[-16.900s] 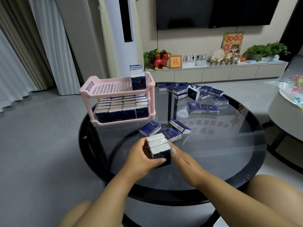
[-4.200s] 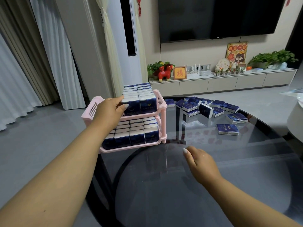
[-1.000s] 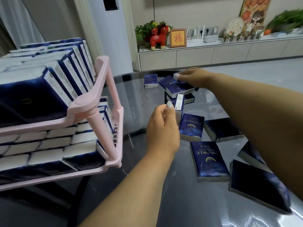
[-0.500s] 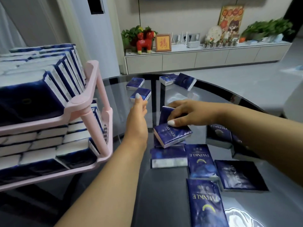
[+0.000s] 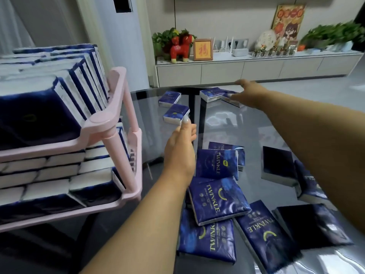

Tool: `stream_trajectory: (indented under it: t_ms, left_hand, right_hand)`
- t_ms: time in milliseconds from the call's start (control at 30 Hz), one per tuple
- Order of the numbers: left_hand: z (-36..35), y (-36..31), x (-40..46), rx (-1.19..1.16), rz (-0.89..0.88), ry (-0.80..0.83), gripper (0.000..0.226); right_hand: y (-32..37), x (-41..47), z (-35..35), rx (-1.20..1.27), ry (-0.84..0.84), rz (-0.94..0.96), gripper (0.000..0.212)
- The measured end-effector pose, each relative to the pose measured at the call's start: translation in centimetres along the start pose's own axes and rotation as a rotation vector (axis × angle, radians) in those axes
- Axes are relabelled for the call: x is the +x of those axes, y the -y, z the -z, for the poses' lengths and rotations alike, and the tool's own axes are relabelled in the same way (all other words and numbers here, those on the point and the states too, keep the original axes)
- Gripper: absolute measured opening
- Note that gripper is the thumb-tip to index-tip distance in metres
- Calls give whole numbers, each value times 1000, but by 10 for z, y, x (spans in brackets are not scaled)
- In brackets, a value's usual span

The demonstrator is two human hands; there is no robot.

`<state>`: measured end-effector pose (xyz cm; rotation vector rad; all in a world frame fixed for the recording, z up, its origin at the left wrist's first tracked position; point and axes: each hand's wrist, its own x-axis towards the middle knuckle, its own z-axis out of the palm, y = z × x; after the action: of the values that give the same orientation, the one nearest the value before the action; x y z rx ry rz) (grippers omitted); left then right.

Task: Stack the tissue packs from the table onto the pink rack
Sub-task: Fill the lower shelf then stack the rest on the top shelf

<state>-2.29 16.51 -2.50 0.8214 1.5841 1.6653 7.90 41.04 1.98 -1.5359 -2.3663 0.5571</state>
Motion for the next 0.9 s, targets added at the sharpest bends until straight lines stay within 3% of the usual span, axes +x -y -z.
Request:
stream_trajectory:
  t_ms: [133,233,367,500,567,633,733,900]
  left_hand:
    - [-2,0,-1,-13,-11,2,53]
    - [-1,-1,-2,-42,-32,-57,48]
    - [-1,-1,-4,-41,-109,-205,29]
    - [0,-4,-3,-55,-125,-260,35]
    - [1,-5,-2,-58,-99,-248,34]
    - [2,-6,-1,-64,-84,-239,30]
    - [2,-7,-2,-72,-79,-228,30]
    - [6,-9,-4,-32,-100,-244,33]
  right_hand:
    - [-9,15,-22,-205,170,59,67]
    - [0,-11,-22,-43,181,191,54]
    - [5,-66,-18,138,347,371,26]
    - [14,-112,-5,289,541,398,50]
    - [26,-112,-5,359,493,416,51]
    - [47,-98,-12,381,342,414,48]
    - [86,-68,-31,208,212,437,47]
    - [113,-44,-65,-220,393,571,51]
